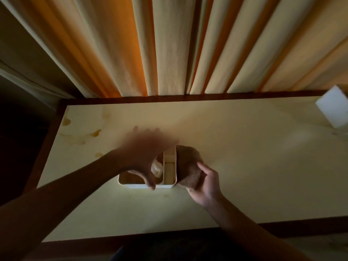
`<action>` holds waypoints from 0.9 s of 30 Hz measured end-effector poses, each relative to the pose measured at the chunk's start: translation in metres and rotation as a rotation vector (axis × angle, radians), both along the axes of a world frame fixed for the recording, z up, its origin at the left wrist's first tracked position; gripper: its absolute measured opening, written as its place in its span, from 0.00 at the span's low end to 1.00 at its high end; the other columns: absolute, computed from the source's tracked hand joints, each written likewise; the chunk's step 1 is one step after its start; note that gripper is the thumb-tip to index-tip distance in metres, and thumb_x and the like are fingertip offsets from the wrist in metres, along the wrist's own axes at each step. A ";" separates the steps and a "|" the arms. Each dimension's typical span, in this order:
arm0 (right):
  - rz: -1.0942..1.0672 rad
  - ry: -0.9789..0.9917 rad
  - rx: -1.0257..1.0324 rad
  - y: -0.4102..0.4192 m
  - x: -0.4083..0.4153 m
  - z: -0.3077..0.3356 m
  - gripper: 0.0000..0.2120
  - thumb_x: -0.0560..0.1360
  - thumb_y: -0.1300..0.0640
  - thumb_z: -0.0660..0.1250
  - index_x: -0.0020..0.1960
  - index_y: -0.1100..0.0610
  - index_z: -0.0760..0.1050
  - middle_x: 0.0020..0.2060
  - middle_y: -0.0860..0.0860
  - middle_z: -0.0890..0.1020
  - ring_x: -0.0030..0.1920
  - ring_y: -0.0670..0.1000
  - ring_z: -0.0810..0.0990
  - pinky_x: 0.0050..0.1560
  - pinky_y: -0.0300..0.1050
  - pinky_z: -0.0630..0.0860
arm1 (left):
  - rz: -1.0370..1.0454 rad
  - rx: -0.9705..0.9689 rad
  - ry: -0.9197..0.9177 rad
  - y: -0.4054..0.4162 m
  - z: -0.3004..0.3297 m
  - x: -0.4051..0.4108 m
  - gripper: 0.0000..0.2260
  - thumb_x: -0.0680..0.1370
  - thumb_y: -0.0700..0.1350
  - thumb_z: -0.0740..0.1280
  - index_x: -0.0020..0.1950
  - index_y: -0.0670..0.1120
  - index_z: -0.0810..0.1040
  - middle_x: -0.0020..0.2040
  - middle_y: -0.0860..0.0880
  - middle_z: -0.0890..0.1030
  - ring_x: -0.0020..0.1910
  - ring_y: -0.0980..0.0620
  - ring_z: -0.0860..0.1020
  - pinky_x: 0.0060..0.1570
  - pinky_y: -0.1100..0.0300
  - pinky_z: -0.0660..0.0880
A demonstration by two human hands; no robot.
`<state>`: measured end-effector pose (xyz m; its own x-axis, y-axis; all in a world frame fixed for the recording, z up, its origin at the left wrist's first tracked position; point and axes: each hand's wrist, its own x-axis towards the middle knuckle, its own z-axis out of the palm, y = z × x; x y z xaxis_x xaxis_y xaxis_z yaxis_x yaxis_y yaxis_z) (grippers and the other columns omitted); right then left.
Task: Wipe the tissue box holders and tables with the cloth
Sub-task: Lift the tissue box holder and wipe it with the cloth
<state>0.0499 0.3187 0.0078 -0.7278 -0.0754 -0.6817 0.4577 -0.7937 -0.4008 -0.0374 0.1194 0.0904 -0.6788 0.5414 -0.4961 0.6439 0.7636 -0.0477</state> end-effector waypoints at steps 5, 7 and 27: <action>-0.183 -0.131 0.032 0.010 -0.017 0.008 0.16 0.81 0.52 0.60 0.62 0.60 0.77 0.49 0.60 0.85 0.50 0.58 0.82 0.50 0.49 0.78 | 0.105 0.104 -0.058 0.006 0.016 -0.009 0.64 0.56 0.73 0.75 0.68 0.69 0.23 0.80 0.42 0.41 0.77 0.32 0.43 0.69 0.26 0.44; -0.205 -0.119 0.014 0.012 -0.021 0.015 0.15 0.81 0.51 0.61 0.59 0.61 0.79 0.43 0.59 0.87 0.48 0.57 0.82 0.48 0.47 0.78 | 0.348 0.225 0.062 0.006 0.014 -0.007 0.60 0.60 0.74 0.72 0.72 0.67 0.28 0.79 0.39 0.53 0.76 0.33 0.55 0.69 0.26 0.51; -0.224 0.019 -0.040 0.013 -0.040 0.027 0.14 0.78 0.52 0.65 0.59 0.60 0.80 0.49 0.59 0.85 0.52 0.59 0.82 0.52 0.51 0.79 | 0.449 0.163 -0.032 0.004 0.001 -0.004 0.63 0.59 0.71 0.75 0.77 0.59 0.33 0.79 0.45 0.59 0.74 0.38 0.64 0.68 0.24 0.49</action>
<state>0.0099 0.3312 0.0347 -0.7422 0.0625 -0.6672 0.2611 -0.8899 -0.3739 -0.0418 0.1238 0.0909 -0.8489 0.2709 -0.4538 0.2482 0.9624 0.1104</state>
